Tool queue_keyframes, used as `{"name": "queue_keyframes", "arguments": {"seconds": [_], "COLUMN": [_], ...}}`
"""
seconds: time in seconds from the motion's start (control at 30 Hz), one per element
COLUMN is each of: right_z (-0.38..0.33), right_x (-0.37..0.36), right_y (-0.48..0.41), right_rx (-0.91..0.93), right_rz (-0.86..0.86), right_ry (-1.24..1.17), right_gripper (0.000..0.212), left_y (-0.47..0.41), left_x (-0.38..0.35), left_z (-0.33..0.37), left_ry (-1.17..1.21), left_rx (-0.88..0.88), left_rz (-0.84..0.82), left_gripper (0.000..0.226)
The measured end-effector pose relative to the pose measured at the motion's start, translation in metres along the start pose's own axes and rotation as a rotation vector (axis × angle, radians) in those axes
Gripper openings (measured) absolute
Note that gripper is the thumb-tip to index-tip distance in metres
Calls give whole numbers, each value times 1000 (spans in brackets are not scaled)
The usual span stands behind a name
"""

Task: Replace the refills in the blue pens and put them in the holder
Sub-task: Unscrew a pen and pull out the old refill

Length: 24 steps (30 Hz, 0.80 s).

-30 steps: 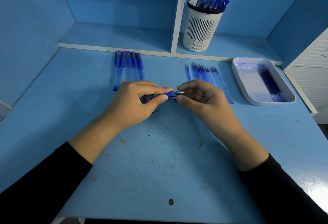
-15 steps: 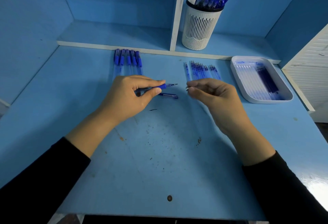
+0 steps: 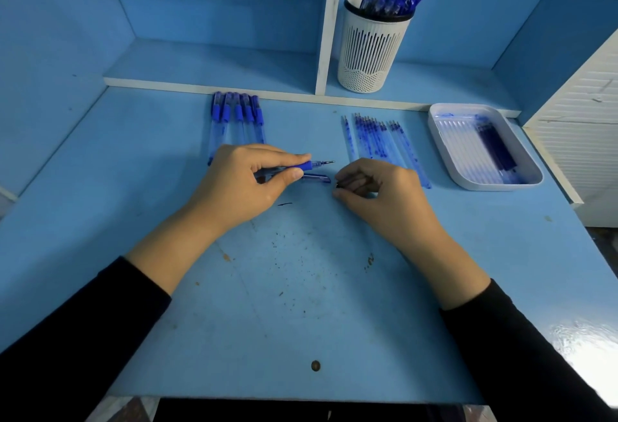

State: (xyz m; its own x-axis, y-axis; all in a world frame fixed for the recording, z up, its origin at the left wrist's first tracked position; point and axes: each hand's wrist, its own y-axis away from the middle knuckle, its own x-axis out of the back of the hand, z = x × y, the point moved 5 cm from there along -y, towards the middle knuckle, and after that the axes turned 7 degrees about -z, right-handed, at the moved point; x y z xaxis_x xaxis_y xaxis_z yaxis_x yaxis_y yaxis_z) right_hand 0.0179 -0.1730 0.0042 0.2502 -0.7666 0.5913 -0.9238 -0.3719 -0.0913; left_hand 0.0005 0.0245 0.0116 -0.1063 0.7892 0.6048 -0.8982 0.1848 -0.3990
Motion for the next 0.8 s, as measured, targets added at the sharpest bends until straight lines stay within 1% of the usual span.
{"name": "queue_keyframes", "arguments": {"seconds": [0.17,0.27,0.3,0.4,0.47,0.63,0.8], "right_z": [1,-5,-7,-10,-8,3,3], "right_x": [12,8,5,0,5,36,48], "right_y": [-2,-3,-4,-5,-7,-7,-3], "right_rx": [-23,25,34,41,35,13,86], "right_rz": [105,83,70,59,79,261,431], "right_ry": [-174,-337,-366,-378,-392,-668,-706], "right_gripper": [17,20,19,7,4,8,20], "left_y": [1,1,1,1,1,0,0], "left_x": [1,-2,-3,-5,-4,0,-12], "left_z": [0,4,6,8,7,2,6], "left_ry": [11,13,16,14,22,1,12], "left_rx": [-3,-29,-37,-54,-53,-44,-43], "left_rz": [-3,-7,-7,2,19,107,119], "left_gripper": [23,23,23,22,23,21,22]}}
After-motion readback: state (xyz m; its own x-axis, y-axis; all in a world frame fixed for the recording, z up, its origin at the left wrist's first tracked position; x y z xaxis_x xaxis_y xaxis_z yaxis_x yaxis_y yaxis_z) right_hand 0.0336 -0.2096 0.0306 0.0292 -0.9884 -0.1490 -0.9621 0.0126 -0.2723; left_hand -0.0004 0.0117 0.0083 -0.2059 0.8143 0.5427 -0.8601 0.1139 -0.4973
